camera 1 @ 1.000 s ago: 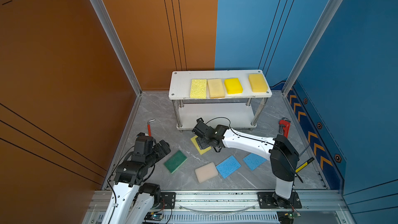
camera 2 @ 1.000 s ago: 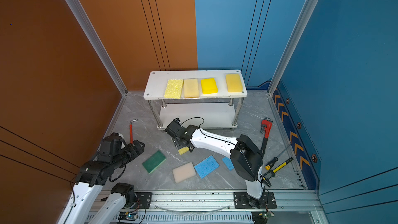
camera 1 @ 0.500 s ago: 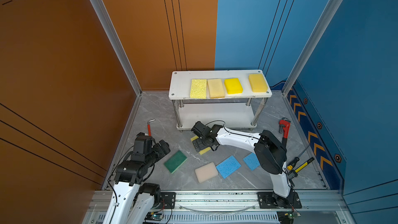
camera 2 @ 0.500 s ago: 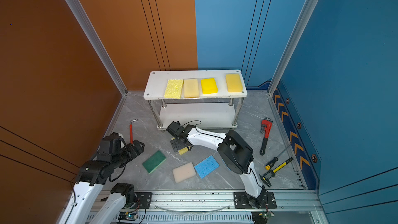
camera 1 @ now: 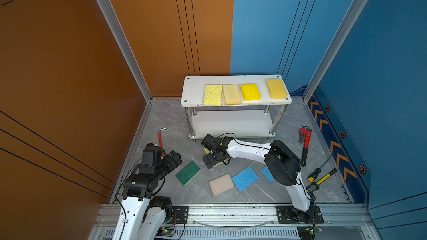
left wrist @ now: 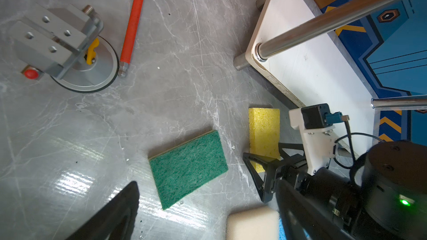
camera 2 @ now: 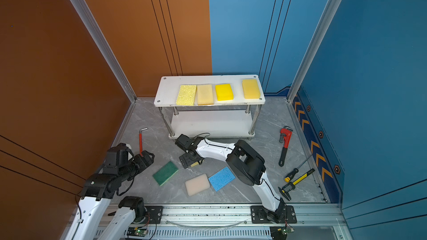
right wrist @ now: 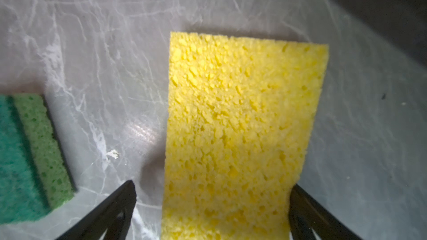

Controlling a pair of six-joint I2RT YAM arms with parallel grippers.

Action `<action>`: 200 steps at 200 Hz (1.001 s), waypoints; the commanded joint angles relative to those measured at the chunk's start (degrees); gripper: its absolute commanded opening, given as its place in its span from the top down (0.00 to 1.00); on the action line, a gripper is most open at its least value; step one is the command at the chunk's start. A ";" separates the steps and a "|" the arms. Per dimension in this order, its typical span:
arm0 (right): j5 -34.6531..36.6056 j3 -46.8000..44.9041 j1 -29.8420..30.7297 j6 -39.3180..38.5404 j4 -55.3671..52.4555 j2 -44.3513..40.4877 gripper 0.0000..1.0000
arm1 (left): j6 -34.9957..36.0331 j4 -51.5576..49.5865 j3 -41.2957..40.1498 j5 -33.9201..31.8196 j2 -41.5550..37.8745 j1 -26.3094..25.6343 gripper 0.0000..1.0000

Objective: Arrange cleaning sponges on a shelf
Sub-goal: Pick up the cleaning sponge at the center of the table.

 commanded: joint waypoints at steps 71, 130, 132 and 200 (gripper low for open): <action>2.90 0.39 0.48 -0.21 -4.83 0.58 0.22 | -1.07 -1.48 -0.90 0.92 -1.51 0.45 0.07; 2.78 -2.17 2.81 -0.98 -4.90 -6.05 0.29 | -1.00 -1.43 -1.06 0.70 -2.04 0.46 0.07; 2.79 -2.32 2.92 -0.97 -4.89 -6.35 0.29 | -0.99 -1.48 -1.02 0.67 -2.14 0.45 0.07; 8.99 -5.05 3.78 -0.87 -4.68 -16.25 0.27 | -1.34 -1.44 -1.77 0.47 -2.63 0.45 0.07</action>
